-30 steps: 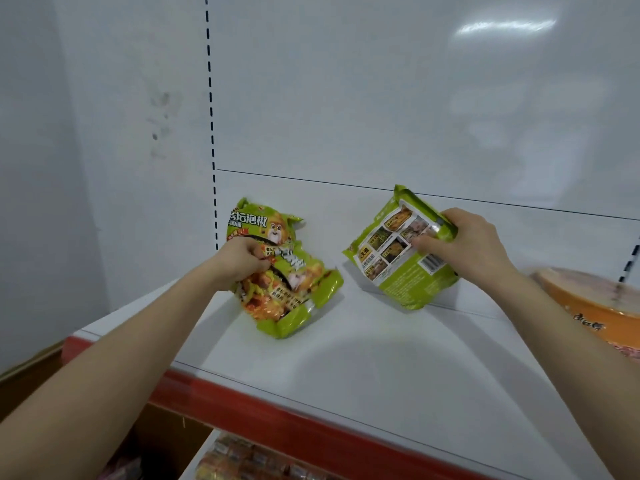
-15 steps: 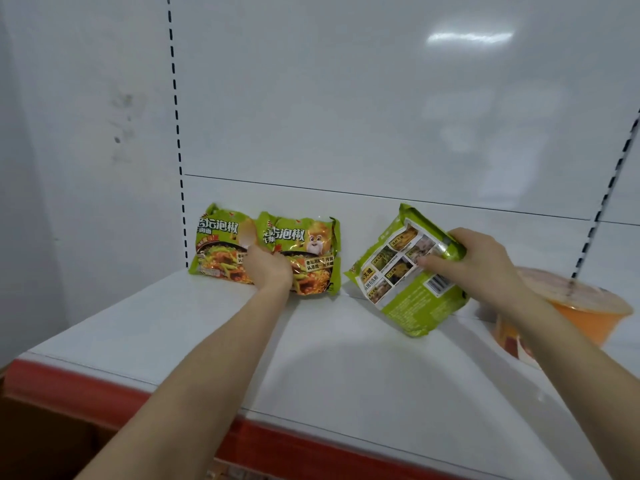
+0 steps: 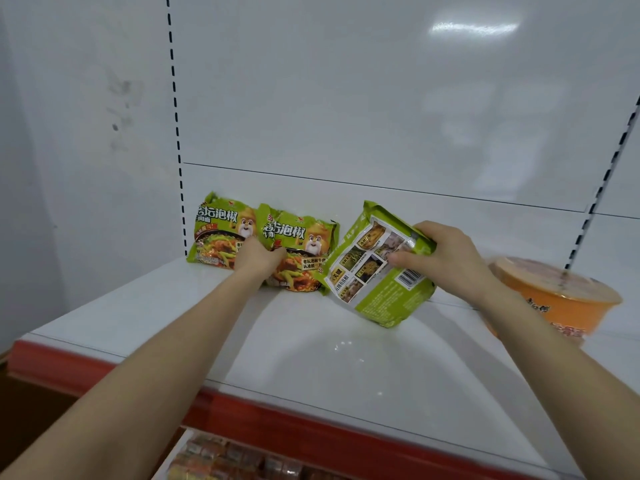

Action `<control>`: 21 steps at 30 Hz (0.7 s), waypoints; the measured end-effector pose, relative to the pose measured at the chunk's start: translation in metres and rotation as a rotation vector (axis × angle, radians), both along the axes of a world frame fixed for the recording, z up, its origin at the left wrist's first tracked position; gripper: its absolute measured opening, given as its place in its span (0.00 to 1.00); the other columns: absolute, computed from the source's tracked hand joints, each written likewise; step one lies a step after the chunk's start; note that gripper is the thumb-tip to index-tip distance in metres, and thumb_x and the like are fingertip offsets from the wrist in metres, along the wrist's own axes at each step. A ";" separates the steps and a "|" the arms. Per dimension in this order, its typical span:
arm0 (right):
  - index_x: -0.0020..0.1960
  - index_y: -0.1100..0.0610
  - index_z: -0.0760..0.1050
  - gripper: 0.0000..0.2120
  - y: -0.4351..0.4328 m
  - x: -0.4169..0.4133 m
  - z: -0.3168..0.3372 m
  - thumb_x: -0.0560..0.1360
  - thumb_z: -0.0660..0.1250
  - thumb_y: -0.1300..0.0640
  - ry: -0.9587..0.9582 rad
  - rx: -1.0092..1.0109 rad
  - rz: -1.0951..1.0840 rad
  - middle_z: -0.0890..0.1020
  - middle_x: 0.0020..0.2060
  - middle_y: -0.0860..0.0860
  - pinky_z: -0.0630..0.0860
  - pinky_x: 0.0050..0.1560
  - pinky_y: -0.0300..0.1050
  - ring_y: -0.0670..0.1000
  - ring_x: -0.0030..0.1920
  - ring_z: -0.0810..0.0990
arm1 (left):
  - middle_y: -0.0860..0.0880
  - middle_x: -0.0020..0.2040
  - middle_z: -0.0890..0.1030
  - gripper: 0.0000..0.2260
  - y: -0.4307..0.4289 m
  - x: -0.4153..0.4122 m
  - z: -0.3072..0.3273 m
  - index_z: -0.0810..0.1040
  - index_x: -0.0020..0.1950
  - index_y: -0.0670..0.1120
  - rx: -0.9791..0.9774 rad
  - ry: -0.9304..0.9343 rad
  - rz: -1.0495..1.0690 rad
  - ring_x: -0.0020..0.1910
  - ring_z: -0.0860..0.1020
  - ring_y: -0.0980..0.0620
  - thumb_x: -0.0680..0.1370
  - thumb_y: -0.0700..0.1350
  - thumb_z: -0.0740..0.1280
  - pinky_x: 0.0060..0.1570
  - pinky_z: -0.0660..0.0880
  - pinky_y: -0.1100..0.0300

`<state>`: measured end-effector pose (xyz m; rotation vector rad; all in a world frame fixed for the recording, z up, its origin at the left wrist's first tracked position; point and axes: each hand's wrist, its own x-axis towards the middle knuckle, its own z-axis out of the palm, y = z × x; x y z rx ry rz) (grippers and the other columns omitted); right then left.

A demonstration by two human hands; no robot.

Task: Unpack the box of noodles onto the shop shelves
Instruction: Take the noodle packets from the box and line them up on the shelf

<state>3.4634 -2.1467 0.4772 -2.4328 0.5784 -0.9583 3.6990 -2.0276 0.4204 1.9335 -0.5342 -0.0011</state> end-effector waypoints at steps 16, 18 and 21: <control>0.44 0.45 0.74 0.14 0.060 0.030 -0.016 0.65 0.74 0.60 -0.330 -0.069 0.445 0.78 0.38 0.32 0.69 0.41 0.26 0.35 0.39 0.76 | 0.40 0.54 0.80 0.28 0.105 -0.055 0.032 0.72 0.62 0.47 -0.279 0.608 -0.408 0.40 0.84 0.43 0.72 0.66 0.61 0.31 0.80 0.56; 0.44 0.42 0.75 0.13 0.066 0.036 -0.019 0.64 0.73 0.55 -0.330 -0.145 0.460 0.78 0.40 0.31 0.68 0.45 0.26 0.35 0.43 0.76 | 0.41 0.51 0.82 0.21 0.112 -0.051 0.034 0.75 0.61 0.44 -0.350 0.678 -0.445 0.36 0.84 0.44 0.74 0.55 0.67 0.29 0.81 0.56; 0.50 0.44 0.73 0.16 0.069 0.043 -0.018 0.65 0.72 0.52 -0.309 -0.328 0.469 0.79 0.48 0.37 0.67 0.56 0.29 0.40 0.52 0.73 | 0.44 0.39 0.84 0.07 0.121 -0.048 0.035 0.78 0.50 0.39 -0.519 0.679 -0.400 0.34 0.83 0.50 0.75 0.41 0.68 0.33 0.81 0.56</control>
